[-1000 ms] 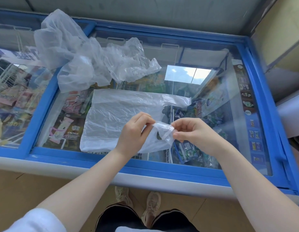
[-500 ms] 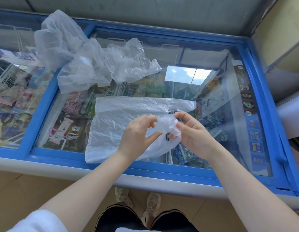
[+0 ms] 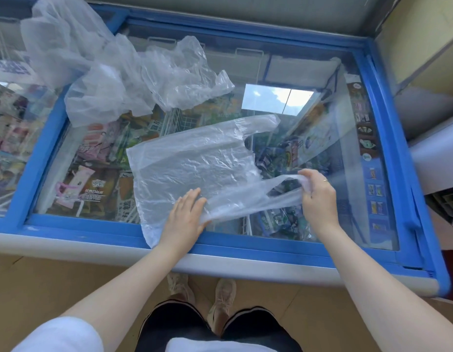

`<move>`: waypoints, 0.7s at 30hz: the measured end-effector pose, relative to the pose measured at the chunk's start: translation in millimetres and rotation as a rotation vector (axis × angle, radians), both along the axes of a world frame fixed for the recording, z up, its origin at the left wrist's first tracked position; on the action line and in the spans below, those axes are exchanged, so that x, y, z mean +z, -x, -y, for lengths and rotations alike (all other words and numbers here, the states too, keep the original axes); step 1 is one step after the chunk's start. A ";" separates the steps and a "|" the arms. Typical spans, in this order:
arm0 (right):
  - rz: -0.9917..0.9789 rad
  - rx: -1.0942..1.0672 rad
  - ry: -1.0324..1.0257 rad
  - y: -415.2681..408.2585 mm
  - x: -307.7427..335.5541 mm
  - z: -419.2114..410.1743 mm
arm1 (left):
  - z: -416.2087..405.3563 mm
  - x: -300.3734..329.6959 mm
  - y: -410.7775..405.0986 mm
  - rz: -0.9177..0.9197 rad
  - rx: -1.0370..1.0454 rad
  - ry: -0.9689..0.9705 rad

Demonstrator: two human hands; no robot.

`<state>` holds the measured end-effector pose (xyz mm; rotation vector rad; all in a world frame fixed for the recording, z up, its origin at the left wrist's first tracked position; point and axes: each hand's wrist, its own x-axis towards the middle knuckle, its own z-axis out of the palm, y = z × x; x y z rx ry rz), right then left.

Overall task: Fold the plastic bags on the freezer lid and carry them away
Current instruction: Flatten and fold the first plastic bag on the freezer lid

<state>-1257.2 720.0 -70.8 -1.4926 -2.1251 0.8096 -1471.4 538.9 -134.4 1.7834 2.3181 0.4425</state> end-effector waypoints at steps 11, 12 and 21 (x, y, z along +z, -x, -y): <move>0.093 0.319 0.193 -24.1 -15.9 -32.4 | 17.0 -21.5 50.0 0.096 -0.283 0.047; 0.178 0.381 0.138 -27.1 -19.6 -33.4 | 18.8 -20.5 51.5 0.113 -0.295 0.063; 0.635 0.589 -0.065 -42.6 -20.2 -46.0 | 25.4 -21.1 64.3 0.000 -0.405 0.053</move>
